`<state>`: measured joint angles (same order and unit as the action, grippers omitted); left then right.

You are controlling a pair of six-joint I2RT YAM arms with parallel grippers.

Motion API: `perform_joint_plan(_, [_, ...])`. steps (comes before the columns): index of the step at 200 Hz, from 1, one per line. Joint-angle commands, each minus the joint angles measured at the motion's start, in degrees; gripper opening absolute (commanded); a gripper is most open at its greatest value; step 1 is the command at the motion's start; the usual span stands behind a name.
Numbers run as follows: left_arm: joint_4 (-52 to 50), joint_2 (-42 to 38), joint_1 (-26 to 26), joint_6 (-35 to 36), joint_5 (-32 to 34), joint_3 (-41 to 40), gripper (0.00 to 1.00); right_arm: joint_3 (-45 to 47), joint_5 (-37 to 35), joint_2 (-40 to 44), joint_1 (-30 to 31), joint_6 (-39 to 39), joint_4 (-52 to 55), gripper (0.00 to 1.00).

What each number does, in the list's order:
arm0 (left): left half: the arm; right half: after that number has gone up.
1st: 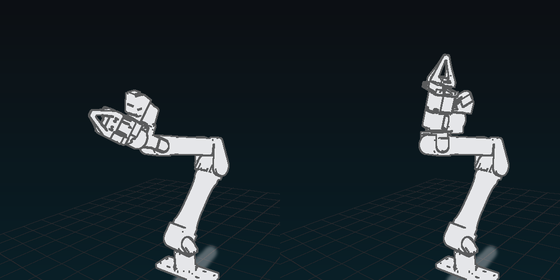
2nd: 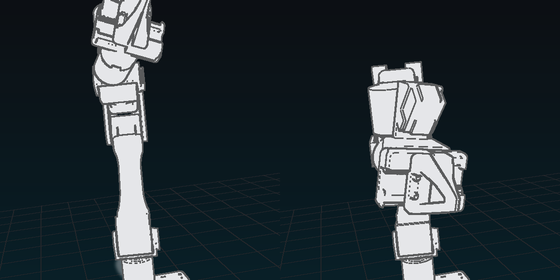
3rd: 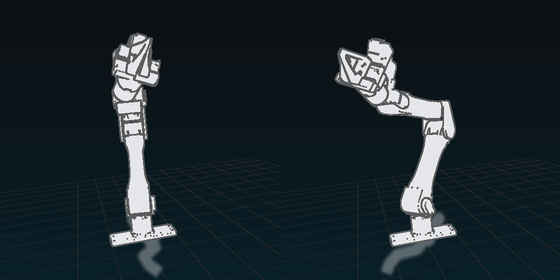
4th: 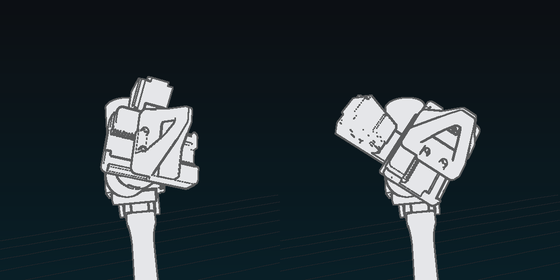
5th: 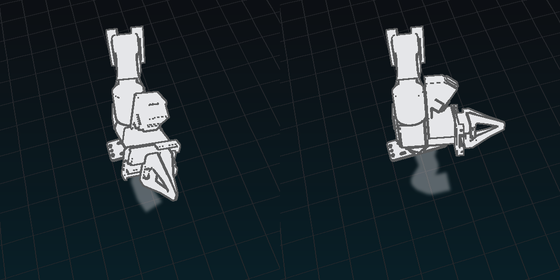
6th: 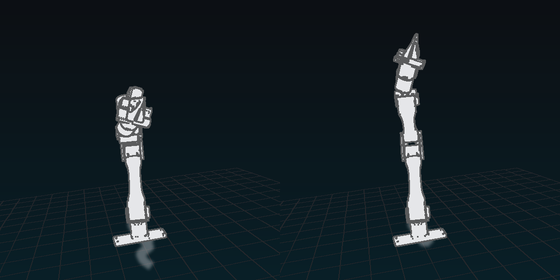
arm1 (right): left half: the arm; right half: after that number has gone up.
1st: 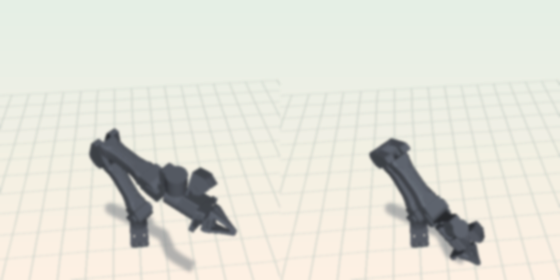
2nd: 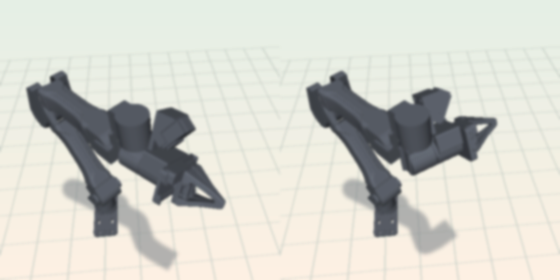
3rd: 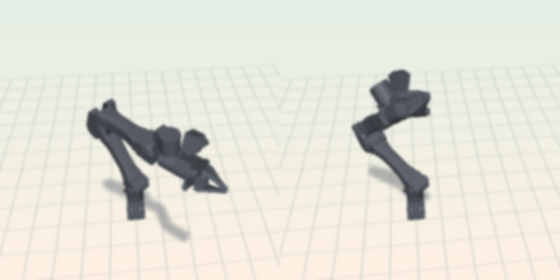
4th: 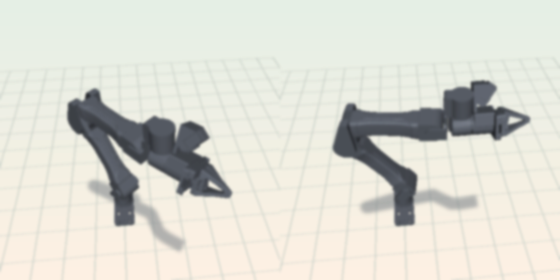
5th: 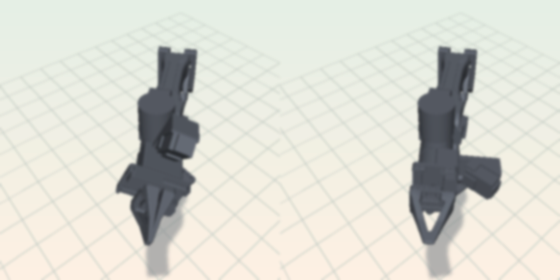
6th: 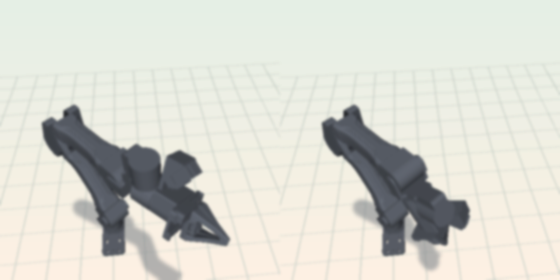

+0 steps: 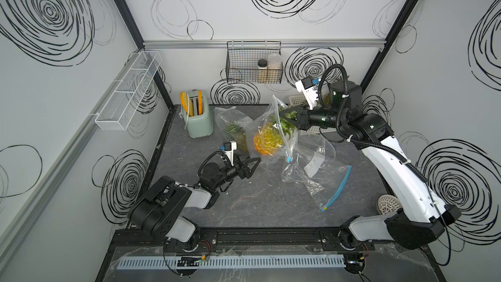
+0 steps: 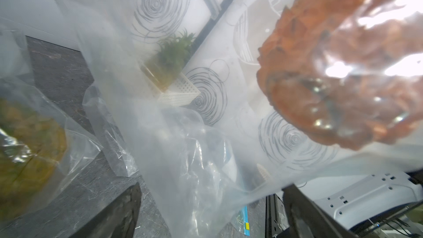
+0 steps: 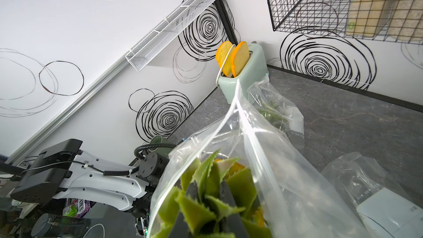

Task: Open the zip-top bag and take out the pineapple
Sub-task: Pick up the pineapple from the zipper food storage bag.

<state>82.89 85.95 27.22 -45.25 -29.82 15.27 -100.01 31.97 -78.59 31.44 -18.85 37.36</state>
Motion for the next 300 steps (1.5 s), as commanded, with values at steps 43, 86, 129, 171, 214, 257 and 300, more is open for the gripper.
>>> perform_joint_plan(43, [21.02,6.84,2.59,-7.12,-7.89,4.90,0.48,0.06,0.29,1.50,0.55,-1.06,-3.77,0.00])
perform_joint_plan(86, [14.84,5.86,2.62,-6.38,-7.60,5.34,0.00,2.95,-0.24,2.09,0.61,-0.99,-4.06,0.00])
perform_joint_plan(129, [-23.86,-7.41,2.79,7.73,5.50,7.08,0.00,6.02,-0.41,3.76,0.60,-0.48,-3.60,0.00])
perform_joint_plan(171, [-45.85,-18.33,2.01,16.14,19.07,9.63,0.00,7.13,-0.32,5.11,0.58,-0.23,-3.75,0.00])
perform_joint_plan(214, [-53.53,-20.70,0.58,17.65,25.98,8.67,0.00,6.97,0.63,5.51,0.53,0.44,-3.70,0.00])
perform_joint_plan(257, [-53.60,-20.33,0.53,17.07,27.78,6.38,0.00,7.54,1.23,6.15,0.53,0.22,-5.11,0.00])
perform_joint_plan(300, [-54.82,-21.14,0.61,17.00,31.30,4.88,0.00,7.06,1.35,7.02,0.46,-0.28,-5.96,0.00])
